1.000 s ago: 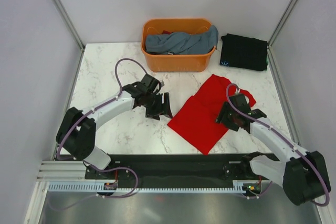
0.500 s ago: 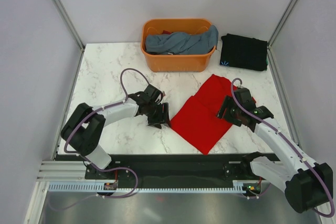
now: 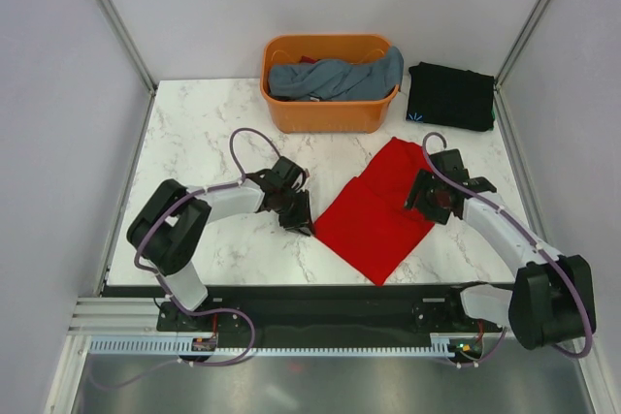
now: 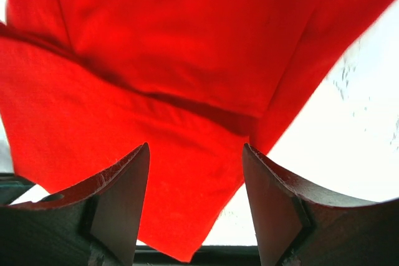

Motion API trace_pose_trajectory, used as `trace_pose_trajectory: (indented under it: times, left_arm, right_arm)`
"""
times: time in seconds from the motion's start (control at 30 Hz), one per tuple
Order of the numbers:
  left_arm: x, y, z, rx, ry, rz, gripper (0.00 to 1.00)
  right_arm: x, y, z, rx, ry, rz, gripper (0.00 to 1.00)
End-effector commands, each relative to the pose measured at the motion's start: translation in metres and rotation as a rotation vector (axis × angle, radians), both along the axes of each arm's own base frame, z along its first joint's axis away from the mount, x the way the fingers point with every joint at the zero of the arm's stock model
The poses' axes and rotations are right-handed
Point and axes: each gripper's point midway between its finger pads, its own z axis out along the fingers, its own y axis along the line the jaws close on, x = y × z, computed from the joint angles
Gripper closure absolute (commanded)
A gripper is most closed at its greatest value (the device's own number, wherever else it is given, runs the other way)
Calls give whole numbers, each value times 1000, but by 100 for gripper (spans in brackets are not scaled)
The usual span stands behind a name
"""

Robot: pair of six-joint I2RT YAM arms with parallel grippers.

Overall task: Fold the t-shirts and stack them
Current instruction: Fold the tshirt

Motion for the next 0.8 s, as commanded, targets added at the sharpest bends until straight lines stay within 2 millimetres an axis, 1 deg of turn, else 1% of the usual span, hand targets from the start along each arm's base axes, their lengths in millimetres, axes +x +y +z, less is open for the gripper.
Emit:
trace_pose_trajectory:
  times: [0.0, 0.03, 0.07, 0.1, 0.13, 0.17, 0.2, 0.23, 0.27, 0.3, 0.33, 0.37, 0.4, 0.43, 0.47, 0.5, 0.53, 0.57, 0.6, 0.63, 0.67, 0.7, 0.73, 0.77]
  left_arm:
    - [15, -13, 5, -33, -36, 14, 78]
    - [16, -14, 6, -37, -35, 15, 82]
    - [15, -14, 6, -41, -32, 13, 93]
    - [14, -14, 7, -45, -30, 13, 97]
    - [13, -15, 8, -51, -26, 14, 98]
    - [13, -15, 12, -61, -34, 15, 98]
    - [12, -15, 15, -66, -34, 23, 98]
    - [8, -13, 15, -67, -27, 27, 98]
    - [7, -12, 23, -82, -37, 34, 98]
    - [4, -11, 25, -91, -34, 44, 98]
    - [-4, -7, 23, -90, -7, 70, 98]
    - [-8, -6, 24, -97, -3, 78, 98]
    - [-12, -5, 34, -120, -14, 90, 98]
    - [-20, -1, 29, -112, -1, 98, 98]
    - [-25, 1, 29, -114, 3, 107, 98]
    - [-29, 1, 39, -141, -7, 125, 98]
    - [-40, 3, 34, -136, 3, 119, 98]
    - [-45, 2, 37, -143, 0, 117, 98]
    - [-49, 2, 43, -161, -8, 124, 98]
    - [-60, 4, 39, -154, 4, 121, 98]
    - [-65, 5, 40, -158, 8, 124, 98]
    - [-74, 9, 35, -152, 33, 147, 98]
    - [-80, 9, 41, -170, 16, 144, 98]
    - [-84, 10, 41, -174, 18, 152, 98]
  right_arm:
    - [39, 3, 23, 24, -99, 25, 31]
    - [48, 2, 23, 20, -96, 21, 31]
    - [54, -1, 22, 17, -93, 13, 31]
    - [60, -3, 21, 11, -93, 15, 31]
    - [72, -5, 18, 4, -79, 12, 31]
    - [78, -6, 16, -1, -75, 16, 31]
    - [89, -7, 10, -10, -56, 22, 32]
    - [95, -7, 8, -13, -51, 23, 32]
    - [100, -6, 5, -13, -42, 28, 32]
    - [105, -4, 2, -7, -36, 37, 32]
    - [114, 1, -3, 10, -22, 51, 32]
    - [119, 4, -6, 17, -15, 59, 32]
    - [126, 7, -13, 22, -1, 69, 33]
    - [128, 13, -17, 24, 8, 88, 33]
    - [130, 17, -21, 22, 15, 102, 33]
    - [133, 22, -31, 17, 39, 117, 33]
    - [131, 36, -36, 11, 49, 160, 33]
    - [129, 44, -42, 10, 65, 181, 33]
    - [129, 54, -50, 9, 84, 203, 32]
    - [123, 72, -54, 7, 89, 249, 32]
    - [120, 84, -57, 13, 98, 266, 32]
    - [123, 95, -61, 18, 91, 287, 32]
    - [117, 115, -62, 18, 89, 330, 32]
    - [116, 127, -63, 26, 85, 350, 32]
